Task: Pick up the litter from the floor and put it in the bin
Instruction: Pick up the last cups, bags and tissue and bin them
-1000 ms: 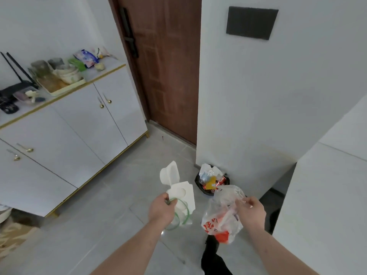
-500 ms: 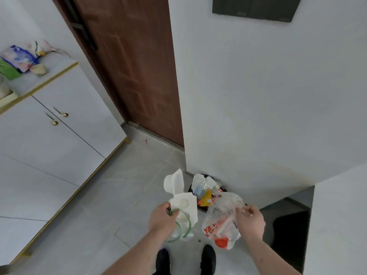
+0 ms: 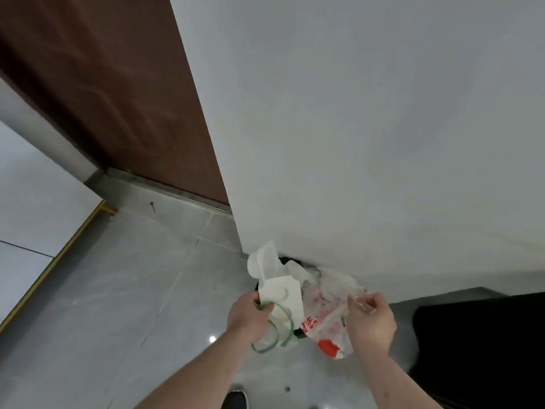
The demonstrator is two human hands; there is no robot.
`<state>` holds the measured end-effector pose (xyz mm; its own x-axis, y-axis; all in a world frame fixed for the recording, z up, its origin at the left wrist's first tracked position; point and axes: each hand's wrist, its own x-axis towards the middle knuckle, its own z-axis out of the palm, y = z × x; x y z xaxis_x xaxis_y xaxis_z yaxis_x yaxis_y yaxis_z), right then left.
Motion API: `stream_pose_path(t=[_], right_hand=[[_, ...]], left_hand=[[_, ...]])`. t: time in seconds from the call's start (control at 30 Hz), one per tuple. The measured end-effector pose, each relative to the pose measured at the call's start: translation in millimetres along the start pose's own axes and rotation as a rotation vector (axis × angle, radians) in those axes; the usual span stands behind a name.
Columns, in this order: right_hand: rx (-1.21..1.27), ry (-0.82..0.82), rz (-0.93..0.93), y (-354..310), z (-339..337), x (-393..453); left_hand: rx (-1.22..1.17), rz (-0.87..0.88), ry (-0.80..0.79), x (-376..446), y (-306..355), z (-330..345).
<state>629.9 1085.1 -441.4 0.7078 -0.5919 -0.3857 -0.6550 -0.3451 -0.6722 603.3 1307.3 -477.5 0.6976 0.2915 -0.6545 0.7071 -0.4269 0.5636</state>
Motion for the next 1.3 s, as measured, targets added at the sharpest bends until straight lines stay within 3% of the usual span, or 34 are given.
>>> stream_pose_path(t=[0.37,0.53,0.83,0.97,1.3], right_hand=[[0.064,-0.028,-0.009,50.1,139.9,81.0],[0.020,-0.129,-0.026,57.3,177.7,104.4],[-0.056,-0.371,0.031,106.7,202.1,133.2],[-0.044,-0.470,0.099,125.9,220.2,144.9],[-0.092,-0.552,0.112,170.6,266.0,168.8]], left_hand=[[-0.050,0.082,-0.063,120.8,-43.0,78.2],[0.067,0.171,-0.055,140.8,-49.6,92.1],[0.153,0.158,-0.087,177.8,-60.1,123.5],[0.190,0.099,-0.029,196.9,-69.5,139.0],[0.216,0.051,0.077,244.4,-98.5,174.1]])
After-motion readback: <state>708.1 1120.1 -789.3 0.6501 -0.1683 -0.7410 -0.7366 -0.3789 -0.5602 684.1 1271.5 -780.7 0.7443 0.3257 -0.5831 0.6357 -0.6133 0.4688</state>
